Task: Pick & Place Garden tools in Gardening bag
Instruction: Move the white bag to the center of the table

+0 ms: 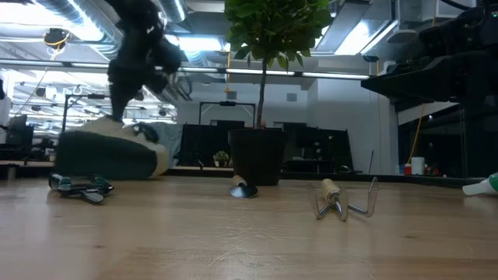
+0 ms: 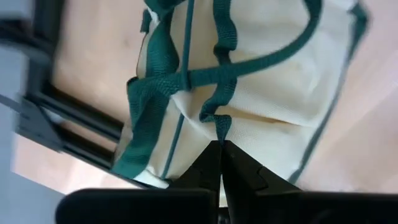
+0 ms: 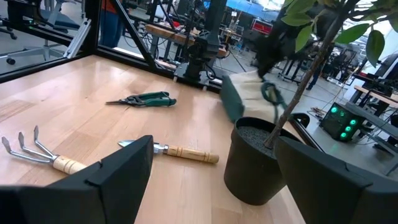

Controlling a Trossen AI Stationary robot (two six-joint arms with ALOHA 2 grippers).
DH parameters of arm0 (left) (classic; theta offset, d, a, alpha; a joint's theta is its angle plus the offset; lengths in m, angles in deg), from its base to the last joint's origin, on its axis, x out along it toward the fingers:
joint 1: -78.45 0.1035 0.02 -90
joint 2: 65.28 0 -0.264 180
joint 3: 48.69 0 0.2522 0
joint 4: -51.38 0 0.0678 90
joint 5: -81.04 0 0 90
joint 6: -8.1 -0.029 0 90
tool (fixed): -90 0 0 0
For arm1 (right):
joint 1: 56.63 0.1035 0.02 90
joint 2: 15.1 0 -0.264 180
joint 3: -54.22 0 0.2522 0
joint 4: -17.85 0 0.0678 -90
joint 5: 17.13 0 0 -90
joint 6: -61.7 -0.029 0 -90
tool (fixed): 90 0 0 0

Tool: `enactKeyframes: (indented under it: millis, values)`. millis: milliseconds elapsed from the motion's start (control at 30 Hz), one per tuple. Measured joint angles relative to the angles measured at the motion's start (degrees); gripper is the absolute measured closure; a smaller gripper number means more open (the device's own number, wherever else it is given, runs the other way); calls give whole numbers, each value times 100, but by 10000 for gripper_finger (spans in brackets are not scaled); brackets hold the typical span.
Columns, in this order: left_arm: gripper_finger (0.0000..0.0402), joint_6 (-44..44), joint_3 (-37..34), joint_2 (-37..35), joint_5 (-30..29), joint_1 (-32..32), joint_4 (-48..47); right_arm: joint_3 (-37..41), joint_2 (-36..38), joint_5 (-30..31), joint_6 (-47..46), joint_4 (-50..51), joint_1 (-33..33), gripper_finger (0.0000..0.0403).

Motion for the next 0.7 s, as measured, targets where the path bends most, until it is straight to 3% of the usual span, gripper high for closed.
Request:
enactKeyframes:
  millis: [100, 267, 533, 700]
  values:
    - [399, 183, 386, 0, -345, -253, 187, -1, 2, 2, 3, 0, -1, 62]
    - [399, 273, 651, -6, -1463, -881, 643, -1, 1, 0, 3, -1, 1, 62]
    - [399, 541, 216, -4, -3037, -2077, 1606, -1, 1, 0, 5, 0, 0, 62]
    - [399, 1141, -354, -4, -3437, -2823, 1873, 0, 1, 0, 5, 0, 1, 62]
